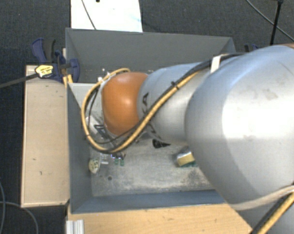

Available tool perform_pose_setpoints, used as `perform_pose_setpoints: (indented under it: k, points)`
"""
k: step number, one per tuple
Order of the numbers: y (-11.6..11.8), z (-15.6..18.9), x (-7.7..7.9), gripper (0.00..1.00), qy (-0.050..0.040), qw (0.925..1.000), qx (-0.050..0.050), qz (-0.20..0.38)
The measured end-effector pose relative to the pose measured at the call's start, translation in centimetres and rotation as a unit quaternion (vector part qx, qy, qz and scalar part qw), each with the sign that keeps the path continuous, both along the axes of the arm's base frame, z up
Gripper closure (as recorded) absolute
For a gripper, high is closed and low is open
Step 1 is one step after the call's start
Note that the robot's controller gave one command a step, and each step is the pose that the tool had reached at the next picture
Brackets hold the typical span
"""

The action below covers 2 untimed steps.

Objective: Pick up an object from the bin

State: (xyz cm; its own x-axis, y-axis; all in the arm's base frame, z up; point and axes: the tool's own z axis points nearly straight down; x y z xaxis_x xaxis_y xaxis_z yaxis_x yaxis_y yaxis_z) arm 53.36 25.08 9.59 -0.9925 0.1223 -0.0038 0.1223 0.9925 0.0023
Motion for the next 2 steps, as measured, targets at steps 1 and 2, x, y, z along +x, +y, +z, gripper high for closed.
perform_pose_setpoints:
  k: [1, 2]
  points:
    - [-6.4, -0.2, -1.4, 0.0, 0.0017, 0.9939, -0.002, 0.111]
    - [-0.9, -2.4, -0.3, 0.0, 0.0005, 0.9969, 0.001, 0.078]
